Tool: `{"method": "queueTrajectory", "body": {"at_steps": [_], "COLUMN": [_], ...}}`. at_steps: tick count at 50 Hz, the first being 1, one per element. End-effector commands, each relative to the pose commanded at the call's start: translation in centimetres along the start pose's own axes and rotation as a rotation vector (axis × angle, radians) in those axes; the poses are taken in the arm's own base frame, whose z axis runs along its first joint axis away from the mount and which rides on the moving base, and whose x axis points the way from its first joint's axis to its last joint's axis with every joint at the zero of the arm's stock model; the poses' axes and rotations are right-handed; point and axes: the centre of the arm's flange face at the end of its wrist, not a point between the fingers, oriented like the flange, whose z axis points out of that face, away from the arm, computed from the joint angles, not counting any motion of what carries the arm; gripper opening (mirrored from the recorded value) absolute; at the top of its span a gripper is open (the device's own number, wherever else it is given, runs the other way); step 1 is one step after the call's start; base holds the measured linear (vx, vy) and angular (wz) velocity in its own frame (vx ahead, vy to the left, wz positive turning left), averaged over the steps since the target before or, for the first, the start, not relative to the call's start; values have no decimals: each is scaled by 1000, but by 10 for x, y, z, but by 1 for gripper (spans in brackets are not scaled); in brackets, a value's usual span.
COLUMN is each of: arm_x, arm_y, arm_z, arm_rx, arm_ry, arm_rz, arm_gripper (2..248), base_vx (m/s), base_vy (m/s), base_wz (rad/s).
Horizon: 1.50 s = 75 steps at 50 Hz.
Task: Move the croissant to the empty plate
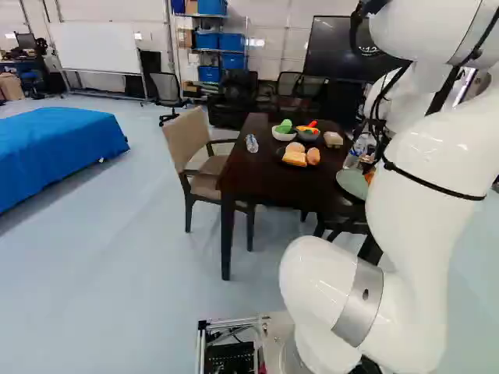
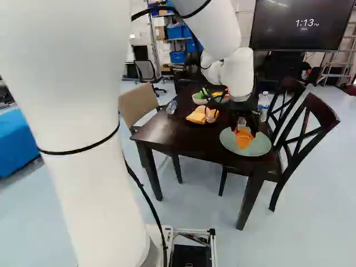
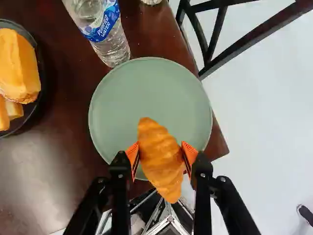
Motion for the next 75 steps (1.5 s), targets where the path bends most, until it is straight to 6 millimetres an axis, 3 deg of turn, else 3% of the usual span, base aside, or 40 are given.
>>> {"method": "queueTrajectory", "body": {"at_steps": [51, 65, 71, 72, 75], "arm_x": [36, 38, 38, 38, 38], "arm_y": [-30, -31, -31, -31, -31], "arm_z": [11, 11, 11, 11, 11], "arm_rx": [18, 19, 19, 19, 19], "arm_ry": [23, 23, 23, 23, 23], "arm_rz": [-53, -55, -55, -55, -55], "arm_gripper": [131, 131, 134, 162, 162], "base_vx": [0, 0, 0, 0, 0], "base_vy": [0, 0, 0, 0, 0], "base_wz": [0, 0, 0, 0, 0]}}
